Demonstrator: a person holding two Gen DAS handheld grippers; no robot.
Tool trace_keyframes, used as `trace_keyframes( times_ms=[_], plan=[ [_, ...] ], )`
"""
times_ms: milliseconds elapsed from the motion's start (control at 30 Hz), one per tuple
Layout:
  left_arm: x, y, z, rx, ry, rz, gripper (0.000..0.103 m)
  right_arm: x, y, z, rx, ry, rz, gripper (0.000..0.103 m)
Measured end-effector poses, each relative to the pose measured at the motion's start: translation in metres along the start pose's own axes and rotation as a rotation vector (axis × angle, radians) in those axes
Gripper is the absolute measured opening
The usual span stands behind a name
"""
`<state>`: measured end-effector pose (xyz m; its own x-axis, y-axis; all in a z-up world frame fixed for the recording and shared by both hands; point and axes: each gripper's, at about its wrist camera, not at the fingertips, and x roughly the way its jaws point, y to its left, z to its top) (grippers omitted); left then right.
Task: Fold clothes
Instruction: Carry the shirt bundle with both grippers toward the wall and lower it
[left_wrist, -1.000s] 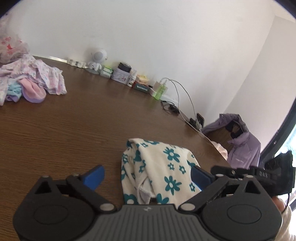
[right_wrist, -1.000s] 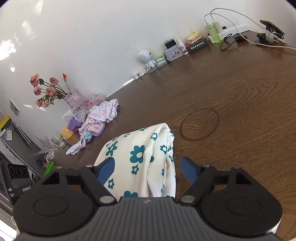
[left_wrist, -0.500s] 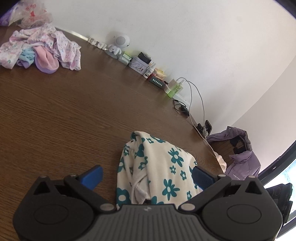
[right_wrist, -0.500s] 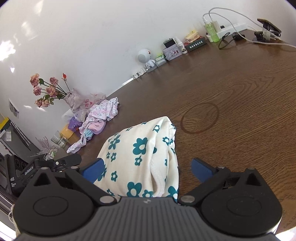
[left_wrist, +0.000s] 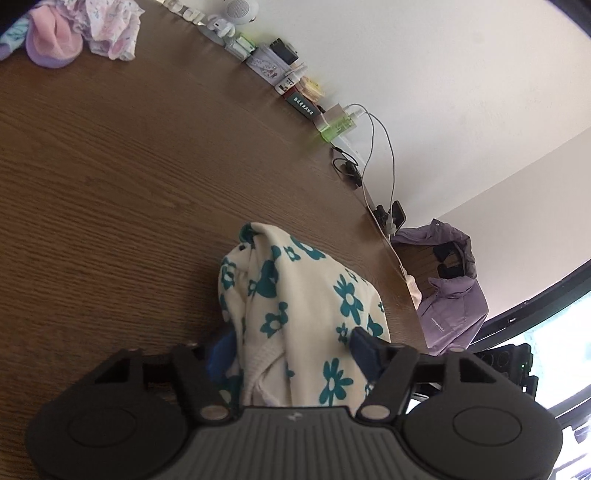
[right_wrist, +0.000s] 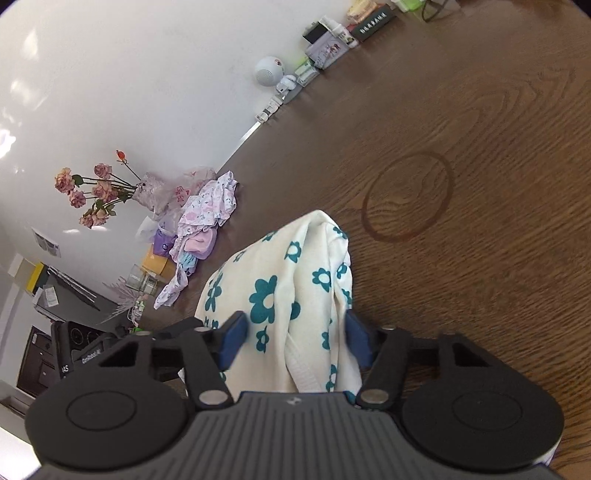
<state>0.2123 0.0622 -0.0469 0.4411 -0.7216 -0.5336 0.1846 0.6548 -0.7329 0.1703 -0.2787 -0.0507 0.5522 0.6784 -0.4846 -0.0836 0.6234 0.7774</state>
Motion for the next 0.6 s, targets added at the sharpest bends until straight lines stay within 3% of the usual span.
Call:
trace_keyframes(
  times_ms=[167,367,600],
  plan=[
    [0.003,0.009,-0.005,-0.04,-0.019,-0.035,0.043,0.003,-0.004,-0.004,0.037,-0.018,0.015,0.035],
    [-0.004,0.008,-0.01,-0.042,-0.056,-0.057,0.04,0.0,0.006,0.0,-0.002,-0.033,0.028,0.026],
    [-0.037,-0.025,-0.004,0.067,-0.166,-0.092,0.04,-0.02,0.049,0.013,-0.145,-0.087,0.049,0.026]
  ],
)
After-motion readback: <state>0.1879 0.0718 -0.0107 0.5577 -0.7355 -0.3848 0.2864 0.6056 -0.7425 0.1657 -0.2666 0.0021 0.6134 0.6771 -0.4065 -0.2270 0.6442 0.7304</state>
